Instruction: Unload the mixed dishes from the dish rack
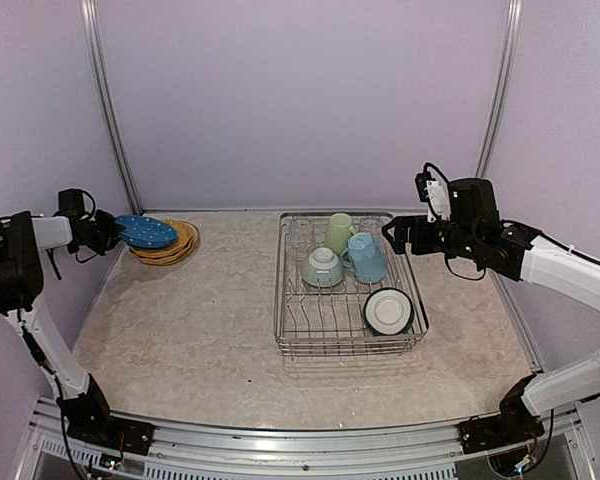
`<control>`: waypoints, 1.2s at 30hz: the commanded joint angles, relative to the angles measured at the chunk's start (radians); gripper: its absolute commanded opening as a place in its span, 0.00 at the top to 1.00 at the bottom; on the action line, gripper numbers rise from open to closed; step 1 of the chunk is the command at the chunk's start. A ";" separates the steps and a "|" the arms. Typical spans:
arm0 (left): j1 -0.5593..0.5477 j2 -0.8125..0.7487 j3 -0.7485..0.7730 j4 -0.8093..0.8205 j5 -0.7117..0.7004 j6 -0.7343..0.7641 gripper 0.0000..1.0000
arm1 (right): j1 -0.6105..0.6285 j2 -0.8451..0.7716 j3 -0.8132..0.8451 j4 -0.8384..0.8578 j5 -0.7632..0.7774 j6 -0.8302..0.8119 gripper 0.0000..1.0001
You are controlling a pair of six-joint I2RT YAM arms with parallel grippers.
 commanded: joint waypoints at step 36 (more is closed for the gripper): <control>-0.100 -0.173 -0.056 -0.080 -0.237 0.202 0.07 | -0.006 0.022 0.001 0.038 -0.015 0.010 0.00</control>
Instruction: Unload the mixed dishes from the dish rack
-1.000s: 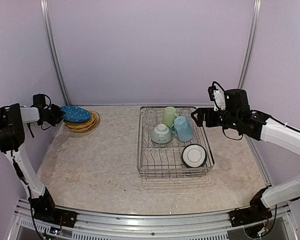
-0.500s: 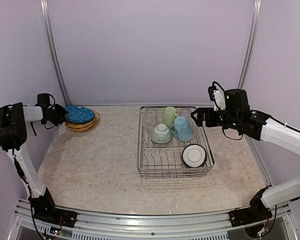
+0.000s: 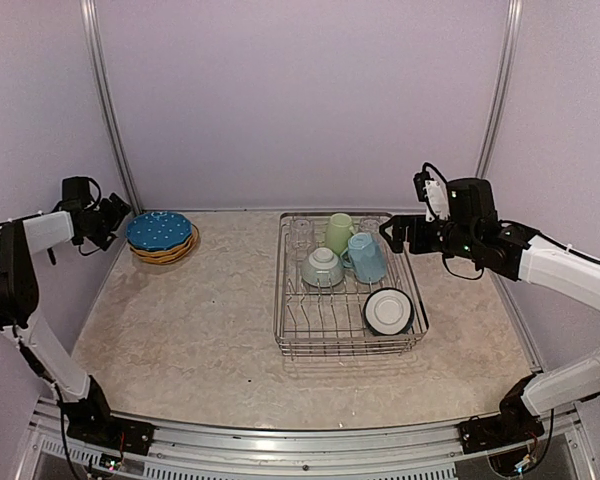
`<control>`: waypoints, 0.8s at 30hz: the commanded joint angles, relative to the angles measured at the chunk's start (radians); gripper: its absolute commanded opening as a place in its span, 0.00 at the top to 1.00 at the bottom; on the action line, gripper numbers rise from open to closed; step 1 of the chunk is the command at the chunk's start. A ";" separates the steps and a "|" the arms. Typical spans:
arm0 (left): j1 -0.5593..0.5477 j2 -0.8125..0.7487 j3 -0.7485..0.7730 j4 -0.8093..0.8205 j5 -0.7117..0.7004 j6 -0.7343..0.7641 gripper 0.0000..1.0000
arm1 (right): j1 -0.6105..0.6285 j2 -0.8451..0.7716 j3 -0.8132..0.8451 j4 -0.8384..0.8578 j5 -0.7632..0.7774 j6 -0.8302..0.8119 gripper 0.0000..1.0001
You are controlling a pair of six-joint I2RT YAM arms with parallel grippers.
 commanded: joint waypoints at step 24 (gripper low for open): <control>-0.055 -0.590 -0.106 -0.386 0.032 0.050 0.01 | -0.006 0.055 0.041 -0.017 0.194 -0.060 0.00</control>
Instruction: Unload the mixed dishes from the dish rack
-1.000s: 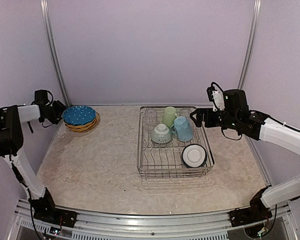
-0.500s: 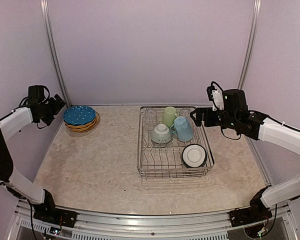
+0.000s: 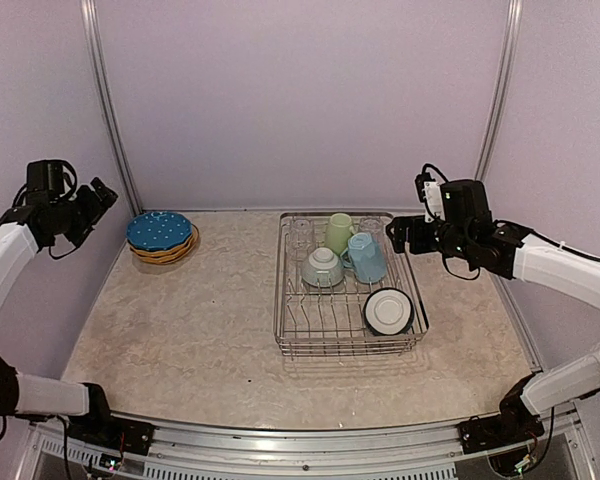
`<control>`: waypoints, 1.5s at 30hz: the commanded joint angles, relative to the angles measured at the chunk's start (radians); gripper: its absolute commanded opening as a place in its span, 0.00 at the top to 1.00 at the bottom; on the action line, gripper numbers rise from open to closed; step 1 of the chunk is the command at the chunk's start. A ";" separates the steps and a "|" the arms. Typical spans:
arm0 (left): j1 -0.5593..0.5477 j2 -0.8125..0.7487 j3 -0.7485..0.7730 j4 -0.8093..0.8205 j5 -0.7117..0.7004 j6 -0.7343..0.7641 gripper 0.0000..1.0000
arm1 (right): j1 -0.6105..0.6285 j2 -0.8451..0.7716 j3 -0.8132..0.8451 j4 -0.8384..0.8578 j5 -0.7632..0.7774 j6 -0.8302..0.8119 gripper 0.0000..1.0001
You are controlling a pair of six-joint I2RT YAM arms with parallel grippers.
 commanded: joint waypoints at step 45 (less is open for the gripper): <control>-0.582 0.165 0.078 0.011 0.023 0.045 0.01 | 0.081 0.698 0.493 -0.197 0.198 -0.236 0.11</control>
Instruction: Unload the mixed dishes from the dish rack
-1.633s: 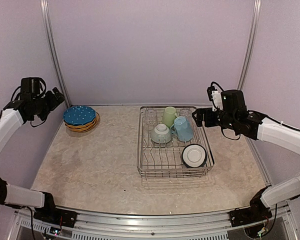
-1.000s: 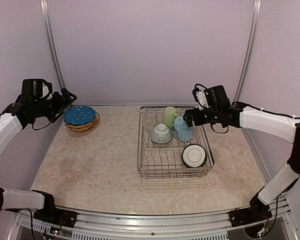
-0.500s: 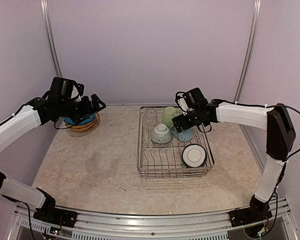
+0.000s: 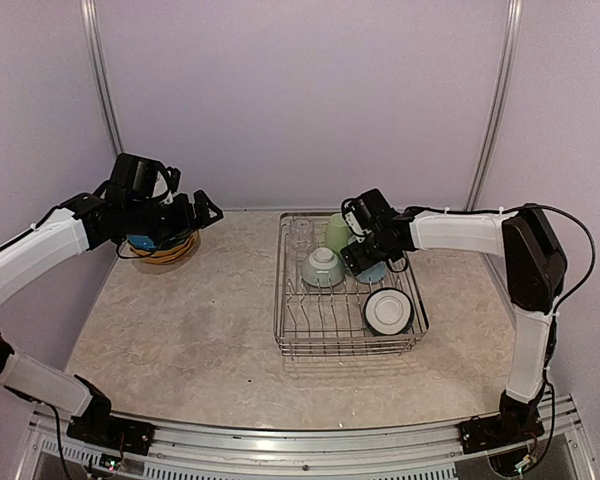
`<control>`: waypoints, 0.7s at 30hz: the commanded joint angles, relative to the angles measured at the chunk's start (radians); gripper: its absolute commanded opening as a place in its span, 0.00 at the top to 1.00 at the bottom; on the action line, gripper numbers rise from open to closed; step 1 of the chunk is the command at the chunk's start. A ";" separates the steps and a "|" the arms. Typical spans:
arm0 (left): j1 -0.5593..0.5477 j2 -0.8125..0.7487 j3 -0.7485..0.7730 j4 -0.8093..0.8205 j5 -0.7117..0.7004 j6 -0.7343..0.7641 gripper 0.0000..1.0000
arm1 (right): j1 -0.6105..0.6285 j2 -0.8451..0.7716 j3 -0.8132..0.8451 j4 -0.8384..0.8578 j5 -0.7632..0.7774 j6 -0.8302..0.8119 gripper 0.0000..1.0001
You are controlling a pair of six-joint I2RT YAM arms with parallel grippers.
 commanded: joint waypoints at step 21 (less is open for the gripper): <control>-0.019 0.019 0.028 -0.005 -0.004 0.010 0.01 | 0.015 -0.177 -0.112 0.193 -0.047 -0.004 0.56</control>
